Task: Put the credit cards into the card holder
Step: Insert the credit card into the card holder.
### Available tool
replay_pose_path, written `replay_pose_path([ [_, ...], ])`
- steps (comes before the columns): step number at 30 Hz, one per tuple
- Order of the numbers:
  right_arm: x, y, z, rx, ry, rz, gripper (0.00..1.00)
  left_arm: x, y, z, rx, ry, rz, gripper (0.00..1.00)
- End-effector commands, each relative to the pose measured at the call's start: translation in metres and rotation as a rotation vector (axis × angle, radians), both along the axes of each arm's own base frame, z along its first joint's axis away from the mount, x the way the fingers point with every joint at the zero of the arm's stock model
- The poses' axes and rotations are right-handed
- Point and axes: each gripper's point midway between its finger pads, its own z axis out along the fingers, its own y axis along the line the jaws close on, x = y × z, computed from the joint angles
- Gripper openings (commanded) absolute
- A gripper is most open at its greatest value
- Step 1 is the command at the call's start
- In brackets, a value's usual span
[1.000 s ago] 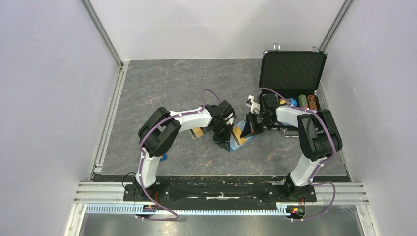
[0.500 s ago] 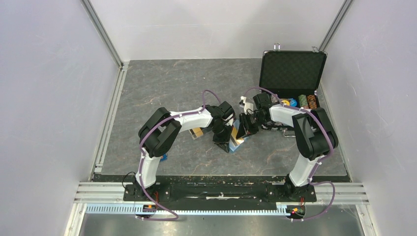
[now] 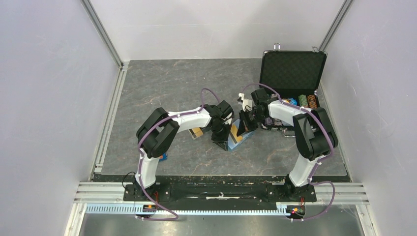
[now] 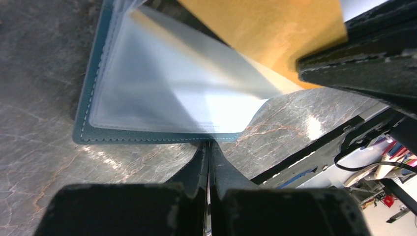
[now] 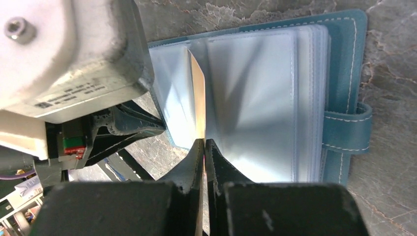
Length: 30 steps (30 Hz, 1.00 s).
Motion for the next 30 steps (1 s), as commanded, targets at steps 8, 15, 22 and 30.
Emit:
replay_pose_path([
  [8, 0.02, -0.01, 0.004, -0.034, -0.03, -0.004, 0.0, 0.022, 0.043, -0.011, 0.114, -0.104, 0.005, 0.02],
  [15, 0.008, -0.012, -0.004, -0.028, 0.023, -0.008, 0.0, 0.028, 0.049, -0.013, 0.141, -0.118, -0.01, 0.02],
  [22, 0.022, -0.019, 0.001, -0.031, 0.0, -0.062, 0.0, 0.028, 0.045, -0.015, 0.135, -0.109, -0.013, 0.02],
  [30, 0.014, -0.014, -0.003, 0.028, 0.074, -0.053, 0.0, 0.028, 0.043, -0.017, 0.13, -0.103, -0.014, 0.02],
])
